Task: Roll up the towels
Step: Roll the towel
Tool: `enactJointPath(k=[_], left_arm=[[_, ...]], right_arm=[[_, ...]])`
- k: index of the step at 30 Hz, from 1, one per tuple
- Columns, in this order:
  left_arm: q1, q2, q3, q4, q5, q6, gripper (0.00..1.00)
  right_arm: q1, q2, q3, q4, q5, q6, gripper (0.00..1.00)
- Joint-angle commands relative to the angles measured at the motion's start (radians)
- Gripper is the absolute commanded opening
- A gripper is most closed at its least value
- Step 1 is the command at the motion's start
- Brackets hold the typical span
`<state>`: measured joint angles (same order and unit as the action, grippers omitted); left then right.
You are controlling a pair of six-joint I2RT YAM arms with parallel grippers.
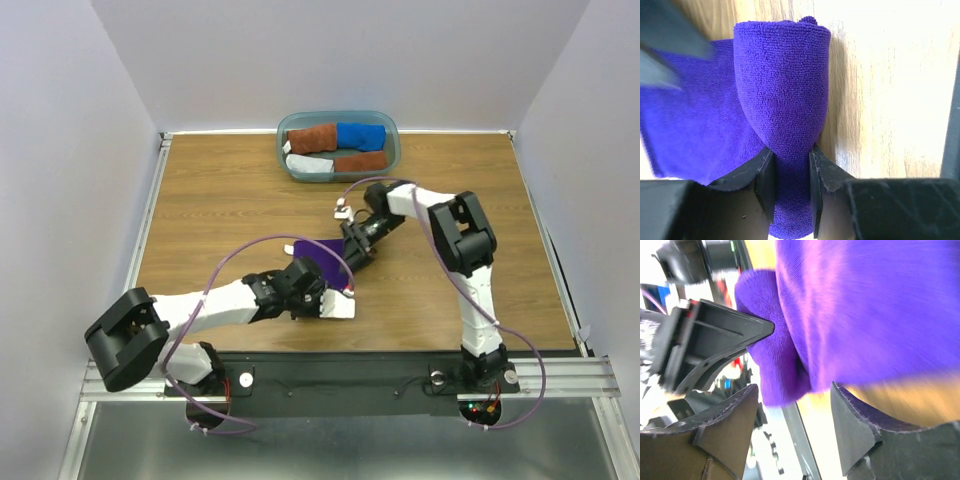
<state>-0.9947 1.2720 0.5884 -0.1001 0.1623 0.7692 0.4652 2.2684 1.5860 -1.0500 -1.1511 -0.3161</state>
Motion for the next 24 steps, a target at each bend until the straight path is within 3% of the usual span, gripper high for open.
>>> enactJointPath(k=[1, 6, 13, 20, 24], left_arm=[[0.103, 0.079, 0.071, -0.213, 0.235, 0.007, 0.08], [0.203, 0.209, 0.203, -0.352, 0.399, 0.073, 0.07], [0.309, 0.374, 0.320, -0.501, 0.551, 0.148, 0.07], [0.439, 0.636, 0.522, -0.713, 0.690, 0.260, 0.08], [0.488, 0.772, 0.667, -0.867, 0.733, 0.315, 0.09]], right_arm=[[-0.094, -0.110, 0.043, 0.047, 0.002, 0.078, 0.65], [-0.175, -0.245, 0.039, 0.067, 0.036, 0.077, 0.68], [-0.208, -0.510, -0.101, 0.153, 0.218, 0.015, 0.85], [-0.191, -0.670, -0.234, 0.205, 0.353, -0.078, 0.86], [-0.085, -0.730, -0.279, 0.249, 0.458, -0.109, 0.82]])
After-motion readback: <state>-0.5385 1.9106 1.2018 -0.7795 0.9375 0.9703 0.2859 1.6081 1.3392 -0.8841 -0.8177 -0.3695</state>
